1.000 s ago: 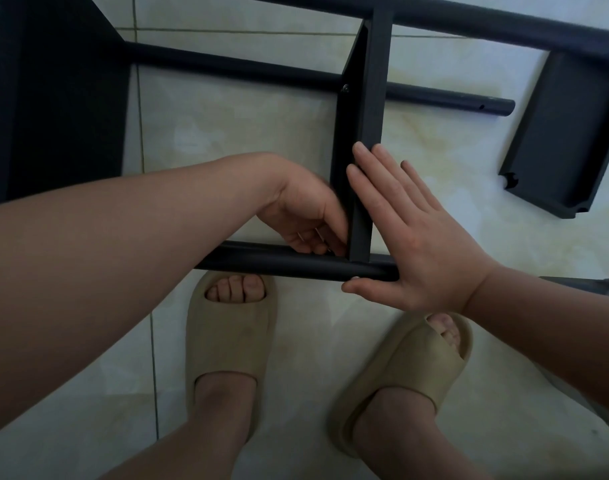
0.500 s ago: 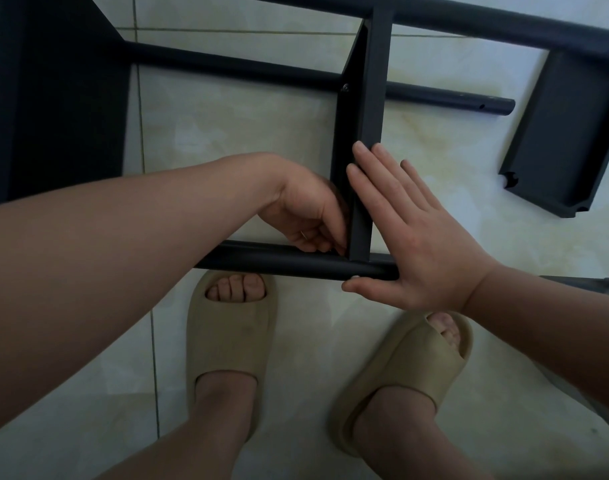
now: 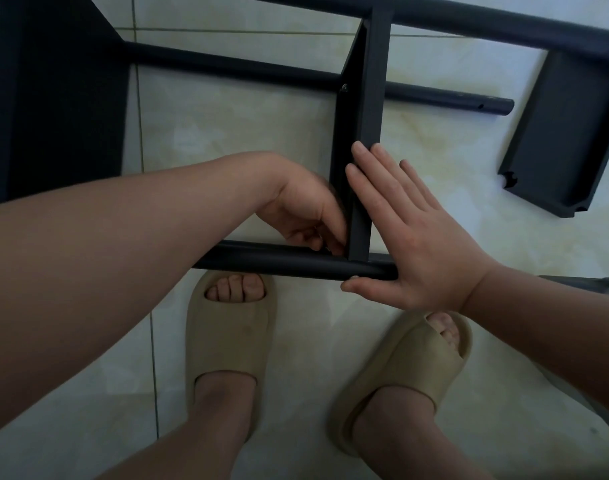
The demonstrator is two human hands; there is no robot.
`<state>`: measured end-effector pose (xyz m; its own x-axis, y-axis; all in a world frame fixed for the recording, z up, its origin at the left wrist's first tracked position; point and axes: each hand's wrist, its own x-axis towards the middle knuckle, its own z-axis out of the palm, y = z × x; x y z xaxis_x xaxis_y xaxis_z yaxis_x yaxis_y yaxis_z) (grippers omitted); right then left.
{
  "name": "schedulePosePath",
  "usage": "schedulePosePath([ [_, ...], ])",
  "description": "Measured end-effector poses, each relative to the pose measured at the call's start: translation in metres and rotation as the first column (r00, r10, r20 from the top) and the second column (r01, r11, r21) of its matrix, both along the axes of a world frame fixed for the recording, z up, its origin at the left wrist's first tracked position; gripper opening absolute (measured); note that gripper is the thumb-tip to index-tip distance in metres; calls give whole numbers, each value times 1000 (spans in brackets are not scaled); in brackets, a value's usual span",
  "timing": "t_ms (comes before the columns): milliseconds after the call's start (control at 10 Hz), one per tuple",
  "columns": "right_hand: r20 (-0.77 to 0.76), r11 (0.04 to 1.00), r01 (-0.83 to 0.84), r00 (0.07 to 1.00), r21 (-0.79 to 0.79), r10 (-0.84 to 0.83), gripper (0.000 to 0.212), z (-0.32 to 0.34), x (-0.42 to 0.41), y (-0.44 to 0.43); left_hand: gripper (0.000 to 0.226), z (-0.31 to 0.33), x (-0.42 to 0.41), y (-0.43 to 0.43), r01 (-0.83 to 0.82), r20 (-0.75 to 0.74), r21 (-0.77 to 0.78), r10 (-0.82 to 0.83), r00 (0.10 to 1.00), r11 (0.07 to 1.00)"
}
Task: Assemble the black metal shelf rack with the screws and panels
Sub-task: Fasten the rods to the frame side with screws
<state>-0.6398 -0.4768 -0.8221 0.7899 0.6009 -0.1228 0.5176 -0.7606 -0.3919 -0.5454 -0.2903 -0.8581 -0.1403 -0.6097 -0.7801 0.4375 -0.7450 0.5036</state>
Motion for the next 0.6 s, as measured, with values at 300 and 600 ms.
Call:
schedulePosePath([
  [300,-7,1000,0,1000,-4,0,111,1,0,0,9,1,-1,-1,-9,23,-12,10,1000,1000],
  [600,-12,1000,-3,1000,-14,3,111,2,0,0,11,2,2,2,-31,-15,-1,31,999,1000],
])
